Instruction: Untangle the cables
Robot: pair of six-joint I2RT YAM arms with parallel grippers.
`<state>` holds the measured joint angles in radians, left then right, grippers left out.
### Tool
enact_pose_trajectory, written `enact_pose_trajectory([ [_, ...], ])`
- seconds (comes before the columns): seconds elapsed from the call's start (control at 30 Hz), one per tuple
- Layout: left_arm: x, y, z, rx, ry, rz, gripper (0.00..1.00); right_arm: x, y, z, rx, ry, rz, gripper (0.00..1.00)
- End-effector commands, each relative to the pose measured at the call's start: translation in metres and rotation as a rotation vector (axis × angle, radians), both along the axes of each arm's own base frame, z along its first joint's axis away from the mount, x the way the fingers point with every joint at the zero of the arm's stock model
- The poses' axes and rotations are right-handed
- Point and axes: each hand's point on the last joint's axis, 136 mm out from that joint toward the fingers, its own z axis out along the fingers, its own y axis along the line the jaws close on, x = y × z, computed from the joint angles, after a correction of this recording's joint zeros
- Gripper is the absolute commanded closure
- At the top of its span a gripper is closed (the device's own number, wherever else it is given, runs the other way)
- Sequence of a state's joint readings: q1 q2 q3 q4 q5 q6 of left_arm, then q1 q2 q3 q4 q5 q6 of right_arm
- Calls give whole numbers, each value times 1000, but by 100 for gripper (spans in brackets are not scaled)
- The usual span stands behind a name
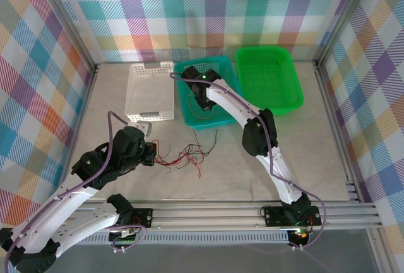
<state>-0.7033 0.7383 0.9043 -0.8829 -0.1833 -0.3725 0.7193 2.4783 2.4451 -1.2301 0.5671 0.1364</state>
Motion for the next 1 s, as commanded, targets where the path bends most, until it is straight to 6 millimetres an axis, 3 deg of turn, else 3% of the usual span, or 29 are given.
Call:
enact_pose_trajectory([
  [0.0, 5, -2, 2, -6, -22, -7, 100, -13, 18, -25, 87, 114, -2, 100],
  [0.3, 6, -2, 0, 1, -16, -8, 100, -15, 28, -74, 226, 279, -84, 100],
  [0.63, 9, -4, -4, 2, 3, -11, 100, 0, 13, -99, 314, 334, -215, 100],
  [0.8, 10, -4, -5, 3, 12, -7, 100, 9, 6, -104, 325, 329, -234, 100],
  [0.97, 11, -3, -5, 0, 11, -5, 100, 22, 4, -77, 345, 255, -223, 99],
])
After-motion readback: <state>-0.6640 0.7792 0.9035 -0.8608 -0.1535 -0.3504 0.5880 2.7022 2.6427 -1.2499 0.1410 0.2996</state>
